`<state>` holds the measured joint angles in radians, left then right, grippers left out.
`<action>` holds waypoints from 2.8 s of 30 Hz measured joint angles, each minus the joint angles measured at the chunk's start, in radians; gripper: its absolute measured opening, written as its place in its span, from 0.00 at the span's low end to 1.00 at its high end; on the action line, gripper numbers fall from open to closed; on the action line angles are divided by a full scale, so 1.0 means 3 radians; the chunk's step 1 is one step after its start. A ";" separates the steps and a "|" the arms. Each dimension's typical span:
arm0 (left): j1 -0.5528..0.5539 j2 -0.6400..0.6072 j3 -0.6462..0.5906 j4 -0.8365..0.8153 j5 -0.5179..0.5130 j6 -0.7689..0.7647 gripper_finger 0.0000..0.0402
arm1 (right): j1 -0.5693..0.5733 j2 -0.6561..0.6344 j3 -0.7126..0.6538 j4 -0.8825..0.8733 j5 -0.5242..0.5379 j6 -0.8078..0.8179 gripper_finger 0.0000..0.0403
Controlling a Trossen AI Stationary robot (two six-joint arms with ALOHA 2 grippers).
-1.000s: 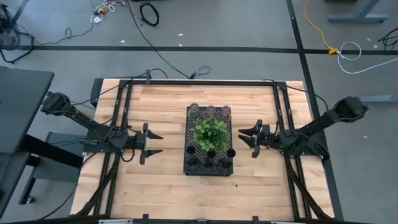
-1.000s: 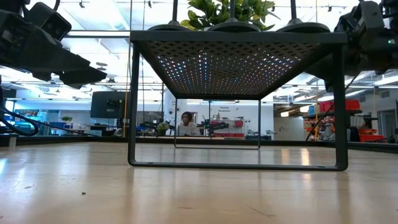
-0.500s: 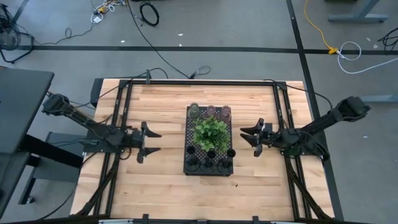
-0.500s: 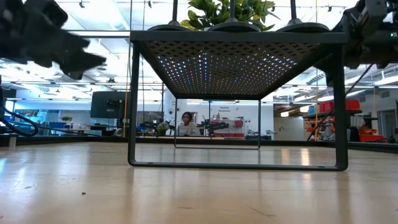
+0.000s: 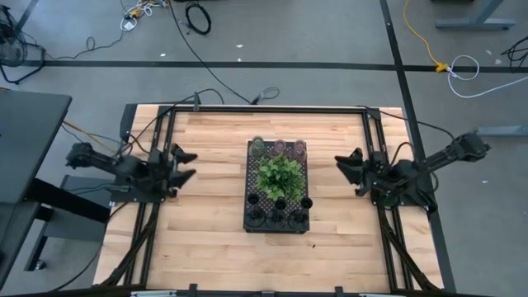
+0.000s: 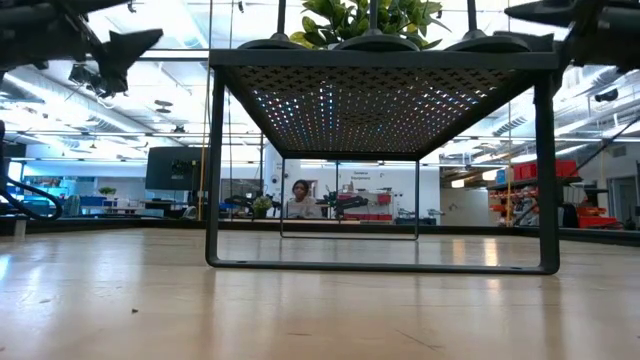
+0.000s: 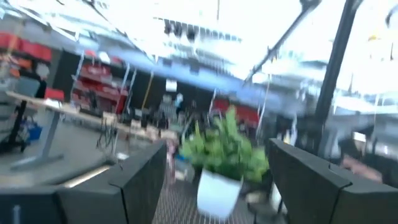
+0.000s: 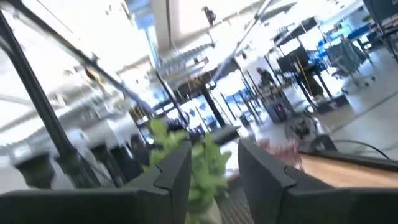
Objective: Pick & Place candle stick holders
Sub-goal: Return to Home Position
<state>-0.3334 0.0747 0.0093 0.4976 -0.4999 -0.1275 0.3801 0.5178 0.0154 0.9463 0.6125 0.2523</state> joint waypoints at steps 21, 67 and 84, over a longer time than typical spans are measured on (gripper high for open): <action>0.0114 -0.0245 -0.0001 0.0173 -0.0065 0.0001 0.70 | -0.0531 -0.1724 -0.0004 -0.0403 0.0071 -0.0004 0.33; 0.0940 -0.0244 -0.0001 0.0175 -0.0063 0.0002 0.70 | -0.0593 -0.1642 0.0000 -0.3019 -0.1572 -0.0958 0.33; 0.1079 -0.0246 -0.0006 0.0137 -0.0273 0.0273 0.70 | -0.0593 -0.1642 0.0001 -0.3012 -0.1572 -0.0959 0.33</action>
<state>-0.0099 0.0011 0.0074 0.5388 -0.5819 -0.0455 0.2024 0.0254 0.0157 0.0426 0.1410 -0.0353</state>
